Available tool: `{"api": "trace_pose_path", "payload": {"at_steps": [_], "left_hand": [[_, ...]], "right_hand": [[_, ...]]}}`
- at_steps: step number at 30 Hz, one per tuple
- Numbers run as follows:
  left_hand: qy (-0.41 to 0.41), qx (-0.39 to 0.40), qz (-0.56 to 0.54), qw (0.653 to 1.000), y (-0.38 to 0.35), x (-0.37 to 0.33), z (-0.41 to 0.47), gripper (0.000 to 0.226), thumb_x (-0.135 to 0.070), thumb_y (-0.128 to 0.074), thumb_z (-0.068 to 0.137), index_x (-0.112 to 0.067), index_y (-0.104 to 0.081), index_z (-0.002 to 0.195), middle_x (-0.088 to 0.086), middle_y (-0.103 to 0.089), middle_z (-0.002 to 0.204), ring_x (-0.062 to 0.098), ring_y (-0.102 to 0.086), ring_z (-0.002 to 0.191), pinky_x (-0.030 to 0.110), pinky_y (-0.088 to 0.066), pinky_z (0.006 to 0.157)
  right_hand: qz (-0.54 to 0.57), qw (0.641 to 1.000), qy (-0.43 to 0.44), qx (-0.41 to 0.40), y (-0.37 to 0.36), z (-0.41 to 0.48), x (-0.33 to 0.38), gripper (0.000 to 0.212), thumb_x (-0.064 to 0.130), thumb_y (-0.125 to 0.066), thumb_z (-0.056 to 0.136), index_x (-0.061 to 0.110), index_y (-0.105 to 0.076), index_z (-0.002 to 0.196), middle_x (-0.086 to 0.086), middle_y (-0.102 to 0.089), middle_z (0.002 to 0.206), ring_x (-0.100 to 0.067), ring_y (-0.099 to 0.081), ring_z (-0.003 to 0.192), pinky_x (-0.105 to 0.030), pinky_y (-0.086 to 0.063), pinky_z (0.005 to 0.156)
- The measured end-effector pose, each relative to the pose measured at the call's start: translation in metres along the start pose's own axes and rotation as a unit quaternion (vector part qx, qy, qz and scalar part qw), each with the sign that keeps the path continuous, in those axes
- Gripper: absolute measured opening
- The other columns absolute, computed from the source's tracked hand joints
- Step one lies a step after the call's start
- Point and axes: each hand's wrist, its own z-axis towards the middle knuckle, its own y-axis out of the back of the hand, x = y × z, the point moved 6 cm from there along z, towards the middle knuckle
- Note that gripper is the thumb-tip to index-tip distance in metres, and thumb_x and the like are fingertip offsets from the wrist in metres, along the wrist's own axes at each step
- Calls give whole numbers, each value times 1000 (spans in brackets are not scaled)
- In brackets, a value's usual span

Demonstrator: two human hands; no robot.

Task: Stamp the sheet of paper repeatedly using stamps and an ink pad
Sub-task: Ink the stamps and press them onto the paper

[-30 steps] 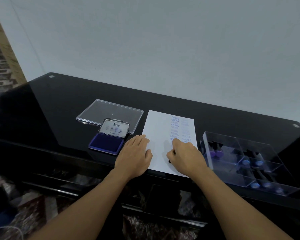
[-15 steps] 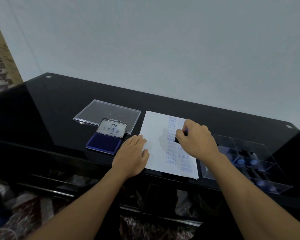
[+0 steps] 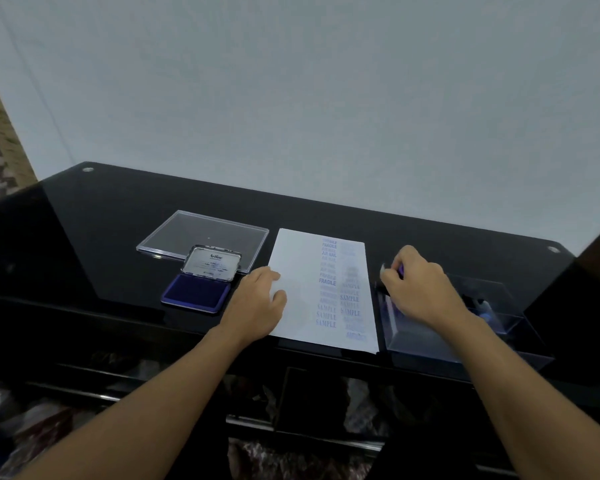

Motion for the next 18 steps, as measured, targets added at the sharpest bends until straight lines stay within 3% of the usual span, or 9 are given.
{"api": "trace_pose_path", "payload": {"at_steps": [3, 9, 18], "left_hand": [[-32, -17, 21, 999, -5, -26, 0, 38, -21, -49, 98, -9, -53, 133, 2, -47, 144, 20, -37, 136, 28, -27, 108], [-72, 65, -20, 995, -37, -98, 3, 40, -32, -42, 102, -20, -44, 141, -5, -41, 150, 15, -36, 137, 31, -31, 111], [-99, 135, -31, 985, -85, -154, 2, 43, -31, -42, 101, -17, -46, 140, 0, -47, 145, 18, -40, 133, 33, -35, 106]], "right_hand": [[-10, 1000, -28, 2, 14, -4, -24, 14, 29, -54, 92, 18, -48, 86, -7, -61, 79, -27, -57, 71, -40, -49, 64], [-49, 994, -101, -14, 33, -12, -68, 17, 32, -60, 88, 20, -50, 82, -5, -61, 82, -22, -55, 75, -38, -47, 64], [-120, 982, -141, 26, 16, -13, -94, 21, 37, -64, 89, 19, -53, 90, -1, -55, 88, -26, -54, 84, -34, -42, 69]]}}
